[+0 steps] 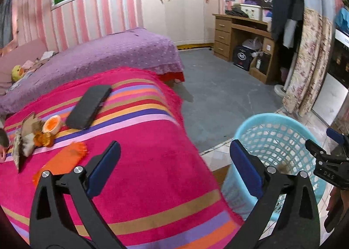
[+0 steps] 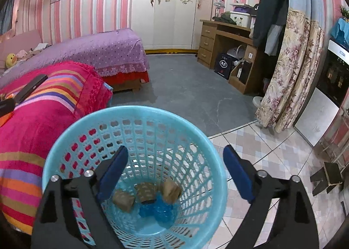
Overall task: Collect trash
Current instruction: 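Carry both items over the blue basket and open both tools to drop them, then grasp the snack wrapper with the left tool while the right tool grasps the orange plastic bag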
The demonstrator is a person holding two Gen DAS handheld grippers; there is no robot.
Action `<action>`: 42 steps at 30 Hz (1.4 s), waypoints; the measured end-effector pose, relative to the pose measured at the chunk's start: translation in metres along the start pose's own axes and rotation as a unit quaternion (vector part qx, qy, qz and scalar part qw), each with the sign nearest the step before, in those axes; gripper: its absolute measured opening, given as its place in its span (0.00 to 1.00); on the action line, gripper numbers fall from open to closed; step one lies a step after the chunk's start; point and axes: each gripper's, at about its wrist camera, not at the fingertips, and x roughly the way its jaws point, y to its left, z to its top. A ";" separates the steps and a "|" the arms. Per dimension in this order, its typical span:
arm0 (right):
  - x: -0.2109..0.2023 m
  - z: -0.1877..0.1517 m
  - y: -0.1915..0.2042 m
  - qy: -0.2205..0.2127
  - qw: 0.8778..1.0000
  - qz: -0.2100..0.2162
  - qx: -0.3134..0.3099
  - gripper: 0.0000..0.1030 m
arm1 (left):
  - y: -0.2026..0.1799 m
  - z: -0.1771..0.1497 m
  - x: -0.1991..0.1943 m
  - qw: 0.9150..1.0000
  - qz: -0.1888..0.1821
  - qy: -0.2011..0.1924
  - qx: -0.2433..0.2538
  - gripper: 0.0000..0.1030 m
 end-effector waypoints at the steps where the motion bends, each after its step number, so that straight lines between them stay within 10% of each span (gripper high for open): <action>1: -0.001 0.001 0.002 0.000 1.000 0.002 0.004 0.90 | 0.008 0.000 -0.002 1.000 0.002 0.000 -0.006 0.94; 26: -0.045 0.050 0.266 -0.047 0.987 0.140 -0.058 0.94 | 0.291 -0.031 -0.064 0.980 0.176 -0.006 -0.097 0.95; 42: -0.009 0.030 0.356 -0.005 0.982 0.157 -0.102 0.94 | 0.367 -0.082 -0.011 0.973 0.170 0.072 -0.137 0.95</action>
